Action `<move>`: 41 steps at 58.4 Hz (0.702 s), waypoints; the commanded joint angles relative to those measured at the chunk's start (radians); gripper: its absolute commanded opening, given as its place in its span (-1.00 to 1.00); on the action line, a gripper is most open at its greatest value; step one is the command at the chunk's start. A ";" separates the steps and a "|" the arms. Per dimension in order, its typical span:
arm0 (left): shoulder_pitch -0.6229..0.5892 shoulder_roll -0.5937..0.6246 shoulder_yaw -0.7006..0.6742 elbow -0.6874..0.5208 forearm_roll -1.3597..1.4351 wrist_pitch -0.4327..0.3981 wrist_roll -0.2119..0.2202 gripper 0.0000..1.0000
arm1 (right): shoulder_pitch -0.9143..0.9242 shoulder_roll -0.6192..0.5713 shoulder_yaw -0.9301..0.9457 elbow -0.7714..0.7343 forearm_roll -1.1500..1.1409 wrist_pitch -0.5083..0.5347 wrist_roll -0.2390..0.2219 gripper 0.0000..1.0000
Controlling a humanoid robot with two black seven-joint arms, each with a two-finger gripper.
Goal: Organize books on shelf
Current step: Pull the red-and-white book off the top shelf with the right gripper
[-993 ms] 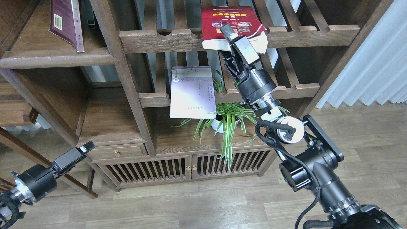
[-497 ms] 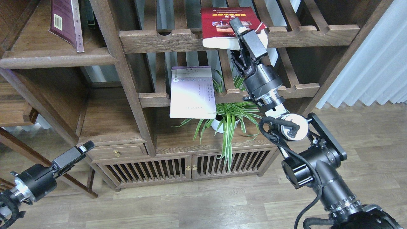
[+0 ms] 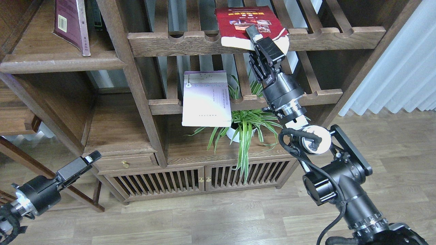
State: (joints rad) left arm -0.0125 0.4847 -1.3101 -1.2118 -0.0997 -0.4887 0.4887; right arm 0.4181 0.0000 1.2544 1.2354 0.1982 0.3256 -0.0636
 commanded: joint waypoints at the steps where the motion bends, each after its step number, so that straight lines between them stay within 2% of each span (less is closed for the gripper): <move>1: -0.001 0.000 0.000 0.000 0.000 0.000 0.000 1.00 | -0.027 0.000 0.003 0.010 0.001 0.050 0.002 -0.91; 9: 0.000 -0.008 0.000 0.014 0.000 0.000 0.000 1.00 | -0.076 0.000 -0.006 0.021 0.003 0.162 0.001 -0.94; 14: 0.000 -0.023 0.000 0.026 0.000 0.000 0.000 1.00 | -0.117 0.000 -0.003 0.045 0.006 0.163 0.001 -0.95; 22: 0.000 -0.063 0.003 0.052 -0.002 0.000 0.000 1.00 | -0.283 -0.011 0.011 0.110 0.015 0.163 0.001 -0.94; 41: -0.018 -0.196 0.017 0.098 -0.011 0.000 0.000 1.00 | -0.584 -0.063 0.089 0.113 0.055 0.163 0.002 -0.94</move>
State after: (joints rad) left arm -0.0254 0.3301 -1.3043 -1.1307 -0.1100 -0.4887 0.4887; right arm -0.0855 -0.0508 1.3150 1.3481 0.2211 0.4890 -0.0631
